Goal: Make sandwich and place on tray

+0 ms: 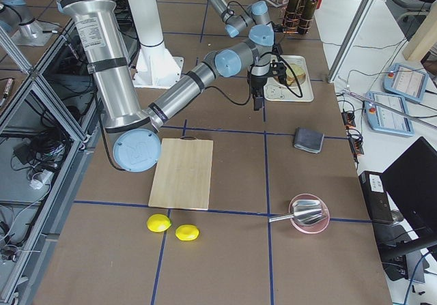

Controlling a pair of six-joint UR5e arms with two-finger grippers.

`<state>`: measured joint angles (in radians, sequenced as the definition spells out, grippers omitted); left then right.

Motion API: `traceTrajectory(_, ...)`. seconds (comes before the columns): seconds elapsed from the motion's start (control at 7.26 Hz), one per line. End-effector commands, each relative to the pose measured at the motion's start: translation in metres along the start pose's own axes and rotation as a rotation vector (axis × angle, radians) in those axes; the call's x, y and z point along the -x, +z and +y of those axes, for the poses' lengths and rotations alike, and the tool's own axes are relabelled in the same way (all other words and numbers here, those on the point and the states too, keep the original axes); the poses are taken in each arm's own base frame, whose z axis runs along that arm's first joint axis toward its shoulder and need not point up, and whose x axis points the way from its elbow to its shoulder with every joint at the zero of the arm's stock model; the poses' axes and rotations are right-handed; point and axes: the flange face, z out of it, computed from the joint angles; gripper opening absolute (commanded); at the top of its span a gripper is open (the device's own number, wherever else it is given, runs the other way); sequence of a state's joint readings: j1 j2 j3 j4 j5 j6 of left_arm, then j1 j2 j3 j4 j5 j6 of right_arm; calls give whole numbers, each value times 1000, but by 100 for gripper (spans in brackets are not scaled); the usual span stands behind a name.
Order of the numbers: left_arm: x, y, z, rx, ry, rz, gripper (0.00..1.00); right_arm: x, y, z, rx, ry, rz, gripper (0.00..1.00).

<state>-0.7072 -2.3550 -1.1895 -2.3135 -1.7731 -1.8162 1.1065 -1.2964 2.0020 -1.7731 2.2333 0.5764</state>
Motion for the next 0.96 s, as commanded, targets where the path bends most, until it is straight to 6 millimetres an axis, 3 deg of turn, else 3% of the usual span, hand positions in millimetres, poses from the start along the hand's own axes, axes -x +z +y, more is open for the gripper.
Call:
traceTrajectory(0.0, 19, -61, -28, 14, 172, -38, 100, -12, -3, 0, -1, 19, 9, 100)
traceTrajectory(0.28, 45, -135, -59, -35, 379, -119, 100, -29, 1, 0, 23, 1, 49, 100)
traceTrajectory(0.41, 55, -164, -75, -52, 511, -166, 100, -51, 3, -6, 36, -14, 68, 100)
traceTrajectory(0.55, 59, -187, -101, -67, 636, -239, 100, -86, 3, -14, 44, -46, 87, 100)
traceTrajectory(0.83, 96, -222, -170, -85, 823, -367, 100, -148, 0, -31, 60, -100, 105, 100)
